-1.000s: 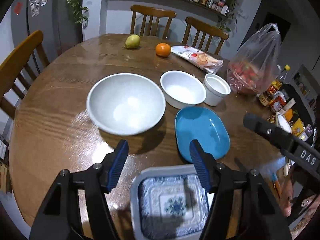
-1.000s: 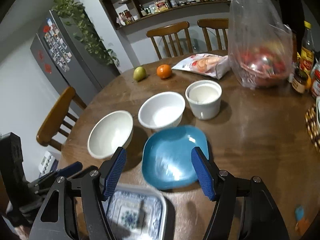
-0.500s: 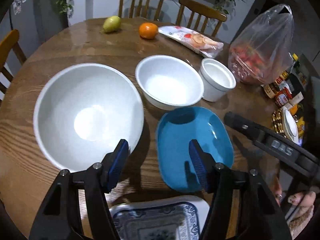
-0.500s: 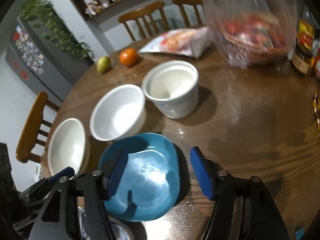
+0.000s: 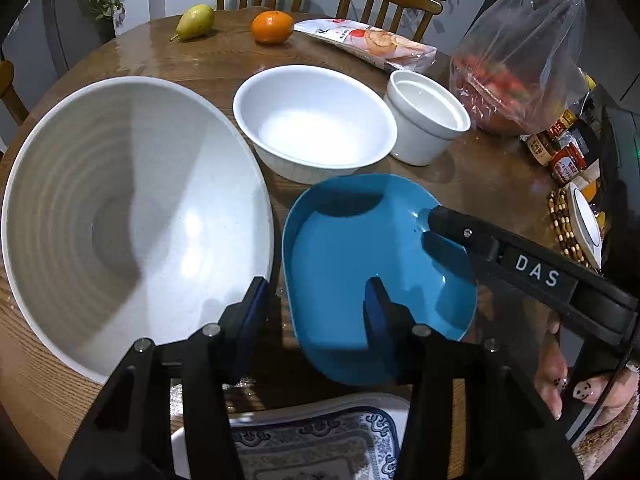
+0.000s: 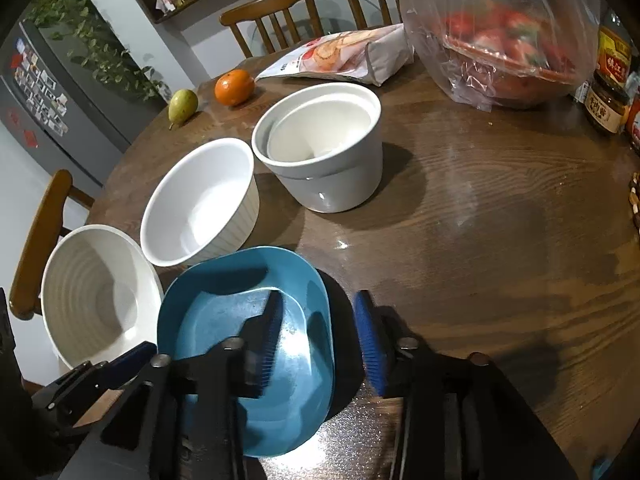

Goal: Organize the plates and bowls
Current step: 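Close both grippers on the teal dish rim and lift it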

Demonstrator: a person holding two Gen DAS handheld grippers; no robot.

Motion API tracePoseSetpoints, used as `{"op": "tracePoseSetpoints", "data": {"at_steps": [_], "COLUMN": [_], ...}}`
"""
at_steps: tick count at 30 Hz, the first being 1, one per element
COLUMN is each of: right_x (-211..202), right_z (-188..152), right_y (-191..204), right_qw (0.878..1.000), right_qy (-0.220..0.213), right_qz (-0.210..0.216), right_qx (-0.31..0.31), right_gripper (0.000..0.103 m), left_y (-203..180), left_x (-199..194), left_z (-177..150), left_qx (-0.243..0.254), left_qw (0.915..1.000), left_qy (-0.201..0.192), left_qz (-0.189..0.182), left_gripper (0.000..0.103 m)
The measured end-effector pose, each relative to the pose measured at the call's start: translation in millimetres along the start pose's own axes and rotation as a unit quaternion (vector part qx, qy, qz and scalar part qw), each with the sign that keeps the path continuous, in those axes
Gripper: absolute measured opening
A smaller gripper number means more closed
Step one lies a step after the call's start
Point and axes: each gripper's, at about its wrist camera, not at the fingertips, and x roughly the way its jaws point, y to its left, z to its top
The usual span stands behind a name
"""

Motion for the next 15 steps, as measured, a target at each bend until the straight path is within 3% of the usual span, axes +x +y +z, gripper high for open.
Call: {"op": "tracePoseSetpoints", "data": {"at_steps": [3,15], "right_x": [4,1], "right_z": [-1,-4], "right_y": [0,5], "right_qw": [1.0,1.0], "right_qy": [0.004,-0.002], "right_qz": [-0.003,0.001], "right_qx": [-0.001,-0.009], "right_gripper": [0.03,0.03], "left_y": [2,4], "left_x": [-2,-18], "left_z": [1,-3], "left_qx": [-0.002,-0.001], "left_qw": [1.0,0.9997], "left_qy": [-0.002,-0.021], "left_qz": [-0.002,-0.014], "left_gripper": [0.041,0.041]}}
